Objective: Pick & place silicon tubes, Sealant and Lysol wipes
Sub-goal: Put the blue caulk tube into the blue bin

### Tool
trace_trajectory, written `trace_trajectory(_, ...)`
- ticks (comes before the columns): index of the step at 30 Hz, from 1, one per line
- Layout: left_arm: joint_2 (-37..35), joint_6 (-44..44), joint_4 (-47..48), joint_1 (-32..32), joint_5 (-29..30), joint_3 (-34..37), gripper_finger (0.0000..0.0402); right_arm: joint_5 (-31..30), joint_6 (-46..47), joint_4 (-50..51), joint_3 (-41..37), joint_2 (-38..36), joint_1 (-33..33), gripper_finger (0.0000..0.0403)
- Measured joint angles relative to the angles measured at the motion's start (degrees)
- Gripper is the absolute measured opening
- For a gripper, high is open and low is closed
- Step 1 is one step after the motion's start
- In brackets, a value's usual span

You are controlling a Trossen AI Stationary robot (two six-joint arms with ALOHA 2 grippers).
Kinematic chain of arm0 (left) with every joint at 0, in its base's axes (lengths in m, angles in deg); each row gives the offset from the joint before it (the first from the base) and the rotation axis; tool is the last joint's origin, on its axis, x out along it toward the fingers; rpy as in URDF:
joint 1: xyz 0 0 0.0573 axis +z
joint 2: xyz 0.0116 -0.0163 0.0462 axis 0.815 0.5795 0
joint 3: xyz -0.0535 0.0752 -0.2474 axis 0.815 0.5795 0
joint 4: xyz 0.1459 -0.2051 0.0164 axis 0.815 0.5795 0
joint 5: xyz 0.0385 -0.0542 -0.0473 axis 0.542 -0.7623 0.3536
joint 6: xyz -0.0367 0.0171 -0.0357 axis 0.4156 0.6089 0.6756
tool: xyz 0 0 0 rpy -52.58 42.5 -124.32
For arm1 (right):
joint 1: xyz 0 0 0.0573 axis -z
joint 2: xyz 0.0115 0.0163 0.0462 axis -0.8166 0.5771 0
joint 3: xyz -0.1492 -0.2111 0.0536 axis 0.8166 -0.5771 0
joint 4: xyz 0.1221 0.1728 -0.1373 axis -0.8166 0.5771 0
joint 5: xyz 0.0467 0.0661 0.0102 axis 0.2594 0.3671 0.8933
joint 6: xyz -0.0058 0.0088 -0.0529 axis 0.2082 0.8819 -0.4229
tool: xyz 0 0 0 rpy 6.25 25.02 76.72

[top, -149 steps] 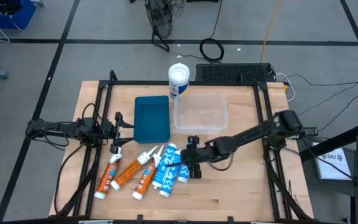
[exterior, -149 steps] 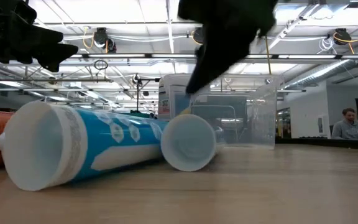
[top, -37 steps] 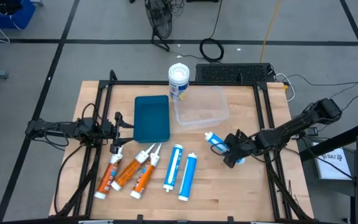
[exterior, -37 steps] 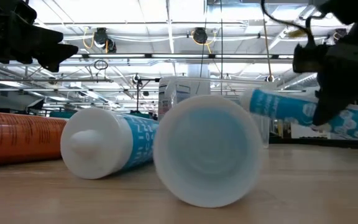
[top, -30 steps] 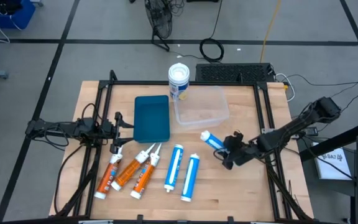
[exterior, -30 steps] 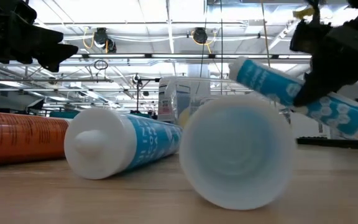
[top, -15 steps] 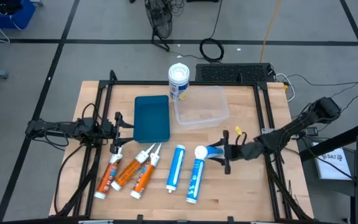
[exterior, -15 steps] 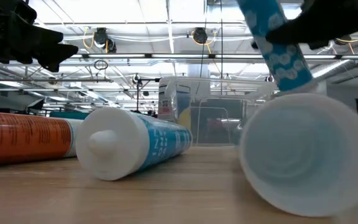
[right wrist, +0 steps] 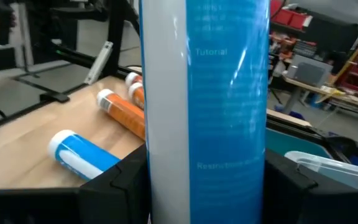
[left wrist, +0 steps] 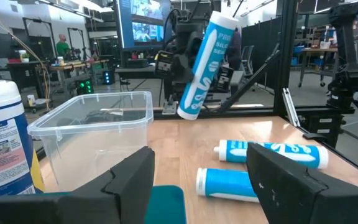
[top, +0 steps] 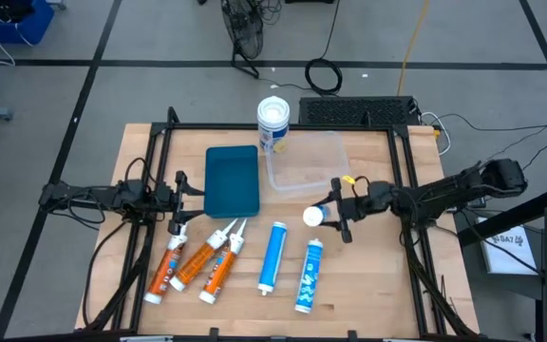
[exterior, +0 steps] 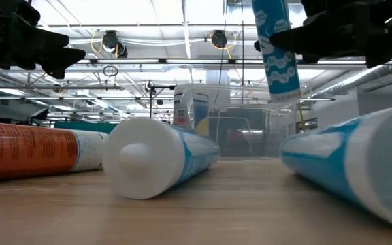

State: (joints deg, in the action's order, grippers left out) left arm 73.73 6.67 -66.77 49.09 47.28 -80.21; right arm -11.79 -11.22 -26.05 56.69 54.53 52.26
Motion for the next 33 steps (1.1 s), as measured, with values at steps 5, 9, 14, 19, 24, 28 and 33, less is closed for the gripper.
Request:
trace_trajectory(5, 0.00, -0.02, -0.16, 0.00, 0.00, 0.00, 0.0253, 1.07, 0.68, -0.20, 0.00, 0.05, 2.55, 0.0202)
trace_trajectory(9, 0.00, 0.13, -0.28, 0.02, 0.00, 0.00, 0.0253, 1.21, 0.70, -0.83, -0.02, 0.24, 2.88, 0.0202)
trace_trajectory(14, -0.01, 2.73, -0.59, 0.01, 0.00, 0.00, 0.0253, 1.26, 1.79, -3.98, -0.02, 0.22, 3.91, 0.0202)
trace_trajectory(19, 0.00, 4.95, -1.91, 0.00, 3.65, 0.00, 0.0253, 1.35, 3.83, -7.07, 1.17, 2.44, 4.80, 0.0202)
trace_trajectory(24, 0.73, 10.93, -5.13, 0.02, 16.84, 0.02, 0.0253, 4.61, 4.22, -8.96, 7.57, 10.22, 4.75, 0.0202)
trace_trajectory(28, 3.84, 9.58, -12.53, 0.11, 17.74, 0.02, 0.0253, 4.49, 2.66, -8.66, 14.66, 18.27, 5.12, 0.0202)
trace_trajectory(33, 10.99, 7.17, -27.41, 0.11, 17.86, 0.00, 0.0253, 4.40, 2.69, -8.61, 24.49, 27.30, 6.31, 0.0202)
